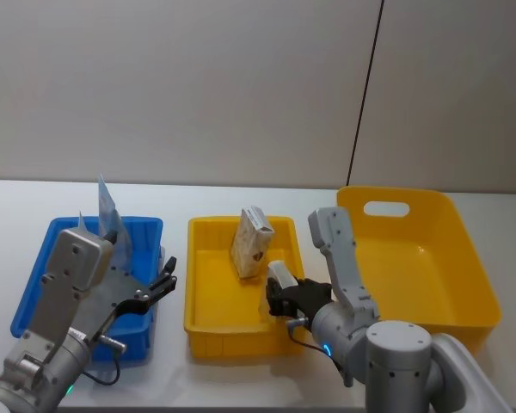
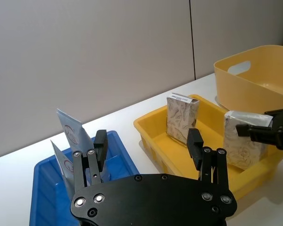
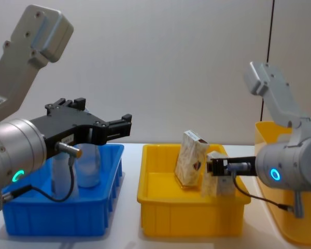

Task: Bimanual collaborative sorting of washing and personal care products

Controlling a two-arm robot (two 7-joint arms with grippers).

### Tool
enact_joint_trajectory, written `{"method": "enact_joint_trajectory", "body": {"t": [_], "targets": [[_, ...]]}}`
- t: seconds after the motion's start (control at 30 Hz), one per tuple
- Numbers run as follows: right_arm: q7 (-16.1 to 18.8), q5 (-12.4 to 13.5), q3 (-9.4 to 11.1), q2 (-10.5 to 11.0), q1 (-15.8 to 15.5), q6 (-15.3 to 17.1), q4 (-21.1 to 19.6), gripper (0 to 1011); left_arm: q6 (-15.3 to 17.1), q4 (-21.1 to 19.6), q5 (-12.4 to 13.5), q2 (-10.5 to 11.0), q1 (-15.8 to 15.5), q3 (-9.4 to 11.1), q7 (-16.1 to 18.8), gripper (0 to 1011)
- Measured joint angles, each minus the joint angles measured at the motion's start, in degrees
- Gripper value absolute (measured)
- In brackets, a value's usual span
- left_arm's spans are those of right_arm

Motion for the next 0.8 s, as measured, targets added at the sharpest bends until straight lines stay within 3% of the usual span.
{"method": "enact_joint_trajectory", "body": {"t": [0.2, 0.4, 0.8], "targets": [[1.20, -0.99, -0.55, 0.74, -0.21, -3.53, -0.79, 223, 0.00, 0.00, 0.00, 0.00, 0.00, 0.00, 0.00, 1001], [2.56, -1.81, -0.97, 1.66, -0.41, -7.52, -1.81, 75, 0.00, 0.00, 0.00, 0.00, 0.00, 0.00, 0.00, 1001], [5.02, -2.82, -0.65, 3.05, -0.52, -16.18, -3.57, 29, 0.00, 0.00, 0.00, 0.00, 0.00, 0.00, 0.00, 1001]]}}
